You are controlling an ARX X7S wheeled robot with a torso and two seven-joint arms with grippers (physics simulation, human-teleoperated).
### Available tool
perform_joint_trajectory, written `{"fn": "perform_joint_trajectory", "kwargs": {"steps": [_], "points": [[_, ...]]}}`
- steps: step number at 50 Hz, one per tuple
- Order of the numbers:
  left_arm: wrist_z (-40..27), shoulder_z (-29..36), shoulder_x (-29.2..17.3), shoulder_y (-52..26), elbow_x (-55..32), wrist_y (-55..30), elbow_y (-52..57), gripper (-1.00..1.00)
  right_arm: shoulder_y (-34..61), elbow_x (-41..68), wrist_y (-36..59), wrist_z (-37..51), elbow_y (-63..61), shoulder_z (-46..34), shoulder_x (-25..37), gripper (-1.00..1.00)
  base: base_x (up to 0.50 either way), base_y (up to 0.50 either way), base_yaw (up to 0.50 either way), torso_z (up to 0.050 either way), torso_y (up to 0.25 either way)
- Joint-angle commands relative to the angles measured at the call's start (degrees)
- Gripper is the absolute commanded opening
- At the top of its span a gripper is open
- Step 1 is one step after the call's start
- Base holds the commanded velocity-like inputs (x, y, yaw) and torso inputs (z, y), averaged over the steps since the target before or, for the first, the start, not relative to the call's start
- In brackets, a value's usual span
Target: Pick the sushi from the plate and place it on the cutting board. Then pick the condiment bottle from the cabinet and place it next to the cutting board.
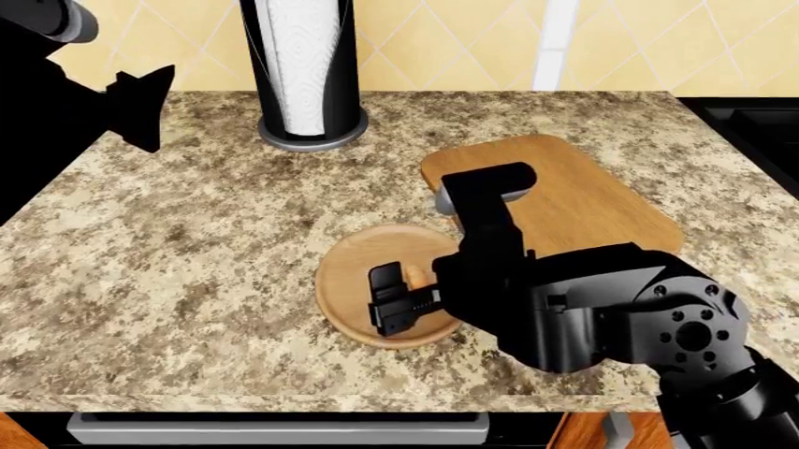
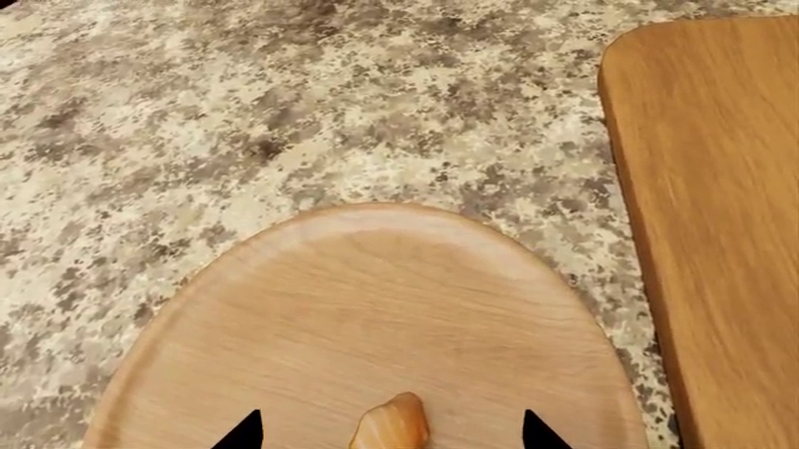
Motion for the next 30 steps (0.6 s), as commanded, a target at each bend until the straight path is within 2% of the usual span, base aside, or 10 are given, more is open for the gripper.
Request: {"fn": "perform_joint_trajectory", "kwargs": {"steps": [1, 2, 3, 30], "points": [[0.0, 0.2, 0.1, -0.2, 0.0, 0.2, -0.3, 1.00, -0.5, 0.3, 0.2, 0.3, 0.2, -0.9, 0.3, 1.00, 0.00, 0.00, 0.00, 0.000, 0.000], [0.0, 0.2, 0.1, -0.2, 0.0, 0.1, -0.3, 1.00, -0.5, 0.4, 0.2, 0.3, 0.2, -0.9, 0.3, 1.00, 0.00, 0.00, 0.00, 0.000, 0.000], [0.0, 0.2, 0.1, -0.2, -0.1, 0.1, -0.2, 1.00, -0.4, 0.4, 0.2, 0.4, 0.1, -1.0, 0.3, -1.00, 0.00, 0.00, 0.00, 0.000, 0.000], [-0.3, -0.2, 0.0, -0.6, -0.7, -0.5, 0.4, 1.00, 3.2, 0.9, 0.6, 1.7, -1.0, -1.0, 1.4, -1.00, 0.00, 0.00, 0.00, 0.000, 0.000]]}}
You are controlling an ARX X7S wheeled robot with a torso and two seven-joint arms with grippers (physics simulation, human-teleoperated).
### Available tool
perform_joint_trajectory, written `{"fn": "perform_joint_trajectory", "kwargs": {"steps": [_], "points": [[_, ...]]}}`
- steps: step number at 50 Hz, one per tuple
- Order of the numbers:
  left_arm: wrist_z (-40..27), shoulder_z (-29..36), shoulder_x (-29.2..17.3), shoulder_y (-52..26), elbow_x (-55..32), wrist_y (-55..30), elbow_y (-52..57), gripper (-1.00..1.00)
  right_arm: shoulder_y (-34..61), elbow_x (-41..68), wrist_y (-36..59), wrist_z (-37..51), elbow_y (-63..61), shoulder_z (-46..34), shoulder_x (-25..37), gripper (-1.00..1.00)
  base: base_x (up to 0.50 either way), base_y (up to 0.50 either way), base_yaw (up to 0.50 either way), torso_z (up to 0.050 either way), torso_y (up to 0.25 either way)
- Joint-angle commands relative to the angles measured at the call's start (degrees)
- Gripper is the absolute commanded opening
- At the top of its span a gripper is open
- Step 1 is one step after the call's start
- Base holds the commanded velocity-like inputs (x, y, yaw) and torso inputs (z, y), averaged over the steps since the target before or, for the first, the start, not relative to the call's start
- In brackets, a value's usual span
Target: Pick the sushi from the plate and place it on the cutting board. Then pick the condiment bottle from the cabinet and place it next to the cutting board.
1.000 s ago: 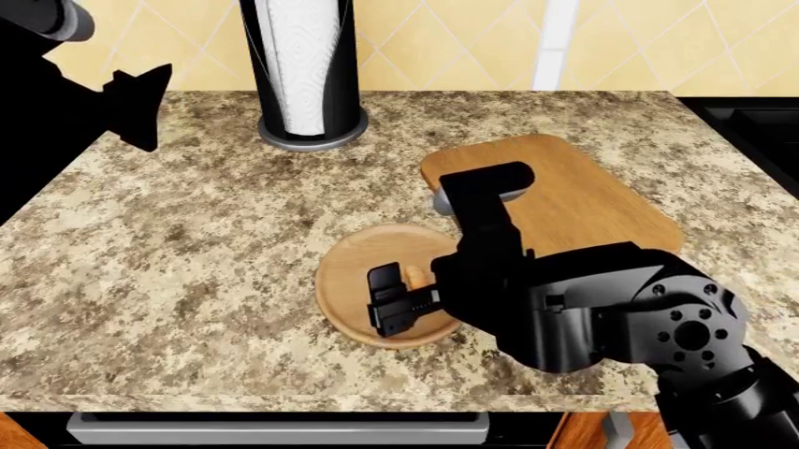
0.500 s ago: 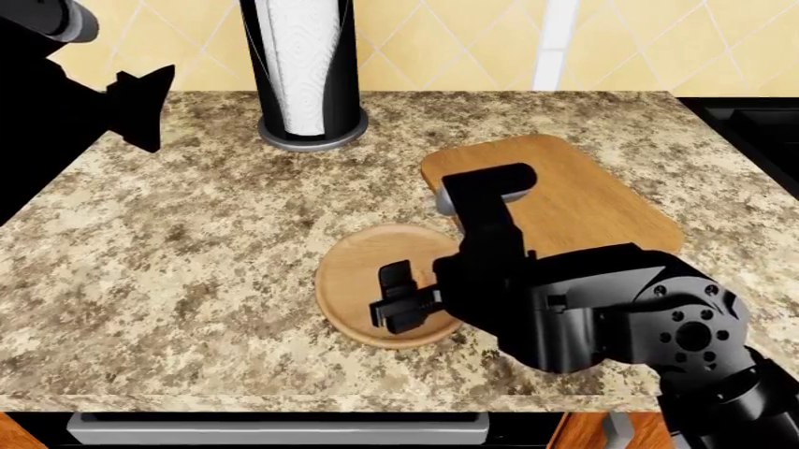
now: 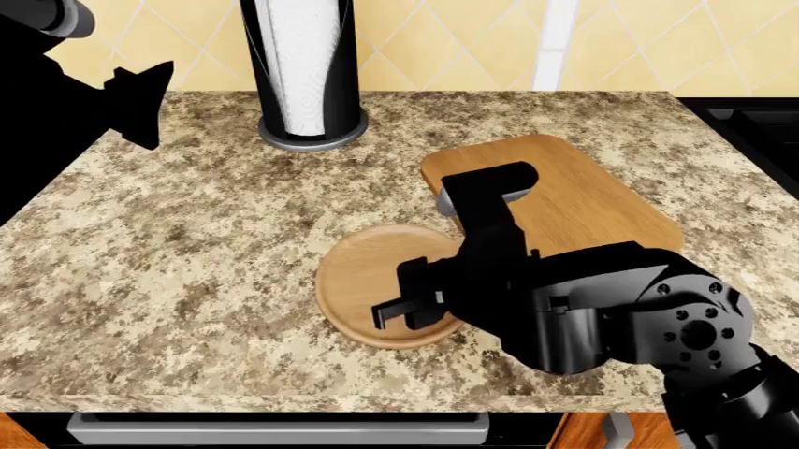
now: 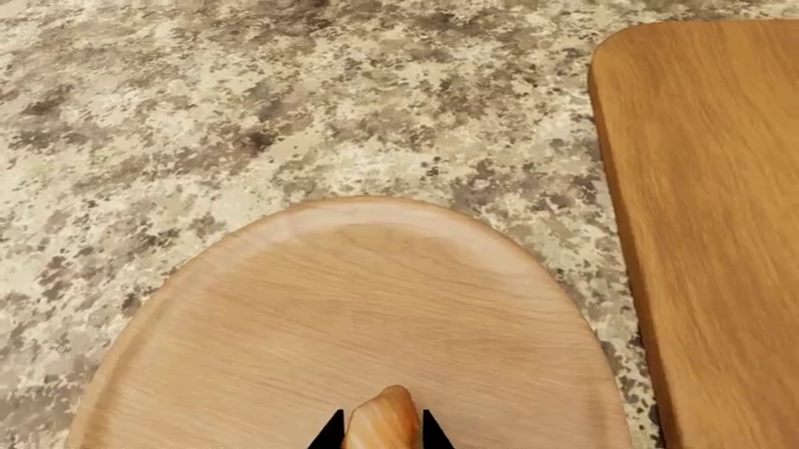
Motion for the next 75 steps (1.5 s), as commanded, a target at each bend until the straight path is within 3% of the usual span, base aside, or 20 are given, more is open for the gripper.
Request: {"fn": "perform_joint_trajectory", "kwargs": {"steps": [1, 16, 29, 38, 75], "points": [[-0.1, -0.1, 0.0, -0.2, -0.2, 0.0, 0.1, 1.00, 3.0, -0.2, 0.4, 0.3, -0.5, 0.3, 0.7, -1.00, 0.00, 0.00, 0.00, 0.000, 0.000], [-0.2, 0.1, 0.2, -0.3, -0.4, -0.1, 0.3, 1.00, 18.1, -0.9, 3.9, 1.6, 1.1, 2.4, 4.1, -1.00, 0.00, 0.00, 0.00, 0.000, 0.000], [-0.3, 0.4, 0.2, -0.9, -0.5, -0.6, 0.7, 1.00, 23.8, 0.4, 5.4, 4.8, 5.4, 4.5, 10.1, -1.00, 0.00, 0.00, 0.00, 0.000, 0.000], [-0.3, 0.8, 0.6, -1.5, -0.4, -0.5, 0.4, 1.00, 23.7, -4.0, 5.4, 1.4, 10.3, 3.5, 12.9, -1.00, 0.00, 0.00, 0.00, 0.000, 0.000], [-0.8, 0.8, -0.1, -1.4, -0.7, -1.1, 1.0, 1.00, 22.9, -18.3, 0.2, -18.0, 28.7, -5.0, 7.4, -1.00, 0.00, 0.00, 0.00, 0.000, 0.000]]}}
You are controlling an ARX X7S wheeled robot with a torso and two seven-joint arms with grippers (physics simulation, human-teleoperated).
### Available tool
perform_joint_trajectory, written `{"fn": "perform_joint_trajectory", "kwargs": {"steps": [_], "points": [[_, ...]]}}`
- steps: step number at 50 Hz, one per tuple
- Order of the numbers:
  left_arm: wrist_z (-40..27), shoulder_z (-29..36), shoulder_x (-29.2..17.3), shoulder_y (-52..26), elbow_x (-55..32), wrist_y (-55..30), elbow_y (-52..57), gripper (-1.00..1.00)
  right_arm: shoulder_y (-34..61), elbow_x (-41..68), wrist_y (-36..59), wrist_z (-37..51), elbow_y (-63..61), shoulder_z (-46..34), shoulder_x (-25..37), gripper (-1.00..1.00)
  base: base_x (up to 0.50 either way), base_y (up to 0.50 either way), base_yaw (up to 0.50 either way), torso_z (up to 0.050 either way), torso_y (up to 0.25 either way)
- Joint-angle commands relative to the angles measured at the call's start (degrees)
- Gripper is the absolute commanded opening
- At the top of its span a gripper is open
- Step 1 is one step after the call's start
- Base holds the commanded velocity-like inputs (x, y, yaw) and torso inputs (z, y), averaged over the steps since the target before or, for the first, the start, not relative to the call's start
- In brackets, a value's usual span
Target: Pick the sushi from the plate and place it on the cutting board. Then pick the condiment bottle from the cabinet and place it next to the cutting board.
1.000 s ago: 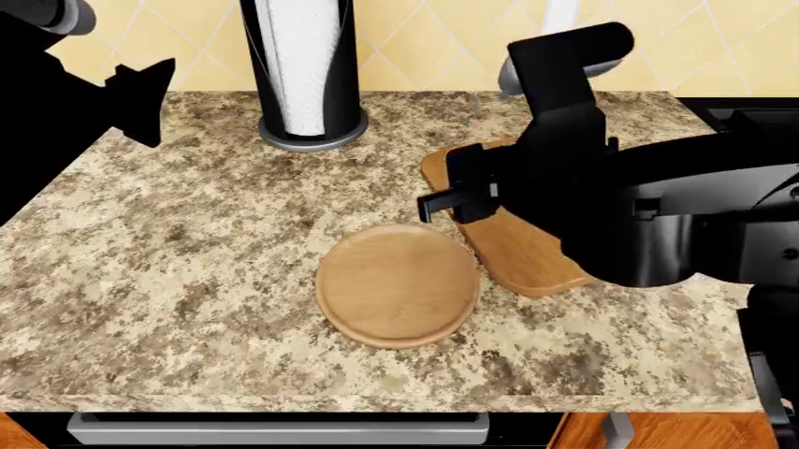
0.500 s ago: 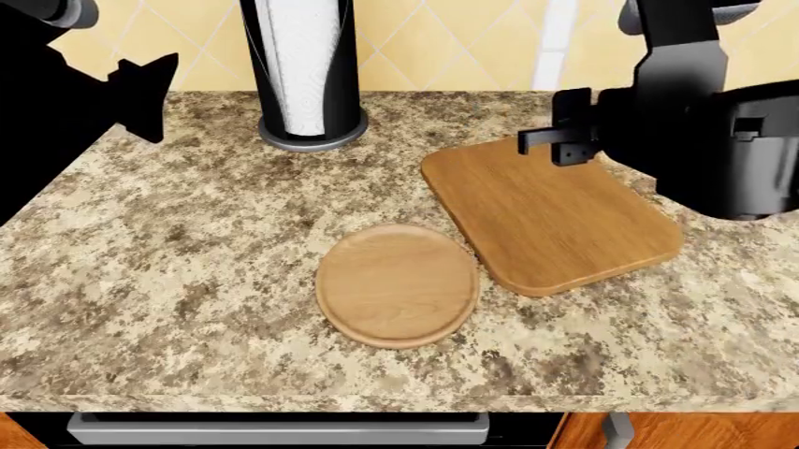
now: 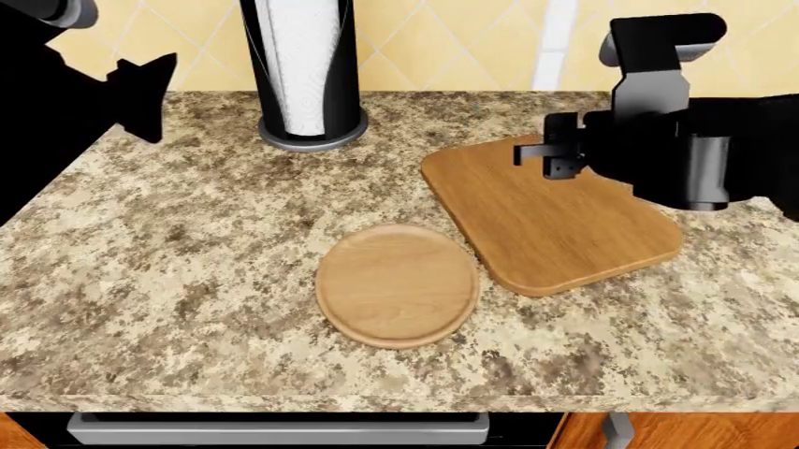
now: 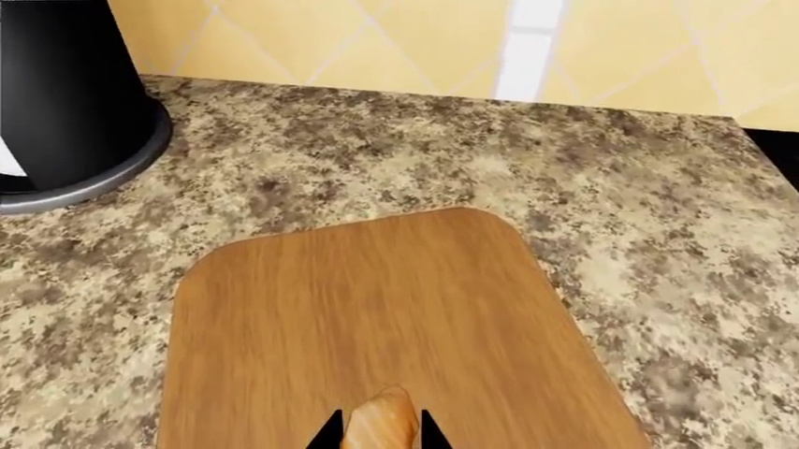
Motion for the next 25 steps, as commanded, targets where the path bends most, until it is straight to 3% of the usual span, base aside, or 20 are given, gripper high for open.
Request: {"fn": "perform_joint_trajectory", "kwargs": {"steps": [1, 25], "points": [[-0.2, -0.2, -0.3, 0.1, -0.1, -0.2, 0.2, 1.00, -0.3, -2.2, -0.9, -4.3, 4.6, -1.6, -1.8, -1.00, 0.00, 0.00, 0.00, 0.000, 0.000], [-0.4, -0.7, -0.8, 0.1, -0.8, -1.0, 1.1, 1.00, -1.6, -0.8, -0.5, -4.7, 7.8, -1.7, -3.0, -1.00, 0.00, 0.00, 0.00, 0.000, 0.000]]}}
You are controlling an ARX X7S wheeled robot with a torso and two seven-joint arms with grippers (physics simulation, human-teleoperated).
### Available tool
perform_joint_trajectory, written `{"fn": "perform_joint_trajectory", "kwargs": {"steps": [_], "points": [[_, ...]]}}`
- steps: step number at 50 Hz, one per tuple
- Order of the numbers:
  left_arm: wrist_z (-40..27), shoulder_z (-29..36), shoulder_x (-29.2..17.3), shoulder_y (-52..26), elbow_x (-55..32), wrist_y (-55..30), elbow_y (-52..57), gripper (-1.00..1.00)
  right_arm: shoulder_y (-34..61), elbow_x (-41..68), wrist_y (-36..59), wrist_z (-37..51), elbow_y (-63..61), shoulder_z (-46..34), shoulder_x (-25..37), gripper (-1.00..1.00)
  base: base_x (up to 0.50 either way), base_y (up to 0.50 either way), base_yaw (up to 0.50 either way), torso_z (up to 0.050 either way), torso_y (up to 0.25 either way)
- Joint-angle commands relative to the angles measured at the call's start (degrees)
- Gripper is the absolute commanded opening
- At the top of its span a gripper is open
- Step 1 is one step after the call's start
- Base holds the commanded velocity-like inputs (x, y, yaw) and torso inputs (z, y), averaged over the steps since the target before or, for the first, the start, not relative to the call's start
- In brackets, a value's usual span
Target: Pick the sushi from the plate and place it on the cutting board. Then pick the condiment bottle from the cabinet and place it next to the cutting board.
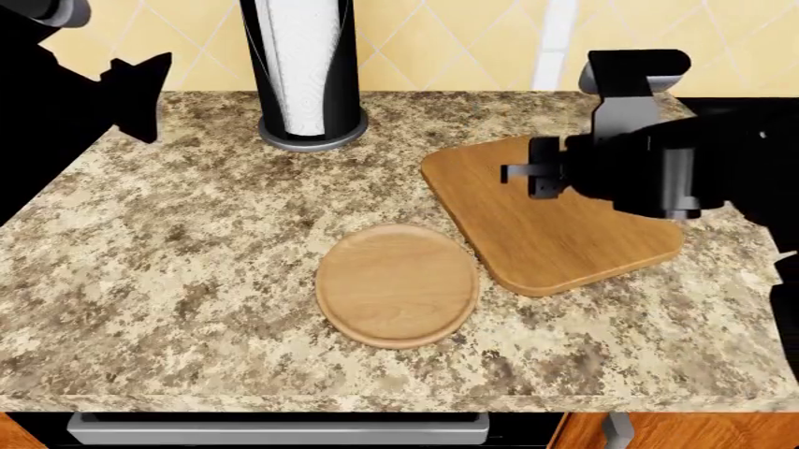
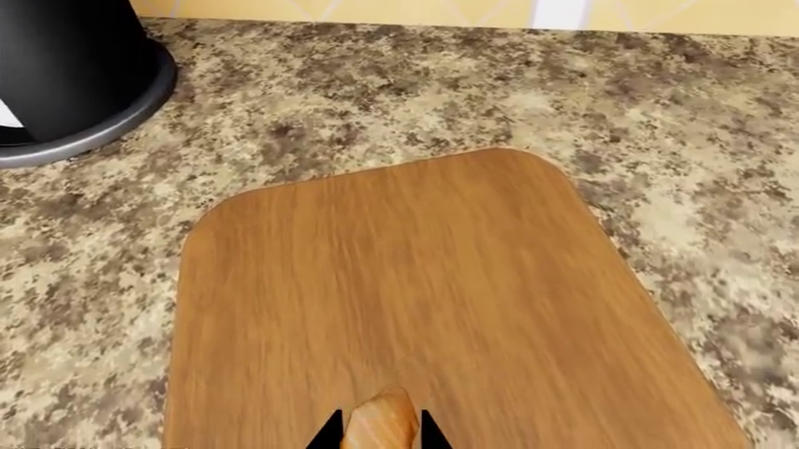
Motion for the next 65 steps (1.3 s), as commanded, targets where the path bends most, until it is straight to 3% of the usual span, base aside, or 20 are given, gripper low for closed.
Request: {"fn": "perform_joint_trajectory", "kwargs": {"steps": [1, 9, 10, 36, 51, 65], "points": [[-0.1, -0.2, -0.2, -0.1, -0.3, -0.4, 0.5, 1.00, -0.5, 0.2, 0.2, -0.4, 1.5, 0.0, -0.5, -1.00, 0.00, 0.00, 0.00, 0.000, 0.000], [-0.2, -0.3, -0.3, 0.2, -0.5, -0.5, 0.7, 1.00, -0.9, 1.0, 0.5, -0.3, 2.0, 0.1, -0.6, -1.00, 0.00, 0.00, 0.00, 0.000, 0.000], [-0.2, -0.3, -0.3, 0.2, -0.5, -0.5, 0.7, 1.00, -1.0, 1.0, 0.5, -0.3, 2.0, 0.1, -0.6, 1.00, 0.00, 0.00, 0.00, 0.000, 0.000], [-0.4, -0.7, -0.4, 0.8, -1.0, -0.3, 0.7, 1.00, 1.2, 1.3, 0.2, 1.1, 0.5, 0.8, -0.1, 1.00, 0.00, 0.00, 0.00, 0.000, 0.000], [-1.3, -2.1, -0.5, 0.6, -1.8, -1.4, 1.5, 1.00, 9.3, 4.9, -2.1, 9.2, -15.6, 8.4, 4.8, 1.00, 0.00, 0.00, 0.00, 0.000, 0.000], [-4.4, -6.0, -0.9, 3.8, -4.0, -5.3, 6.7, 1.00, 15.2, 16.6, 0.6, 17.8, -23.4, 14.0, 7.9, 1.00, 0.00, 0.00, 0.00, 0.000, 0.000]]}}
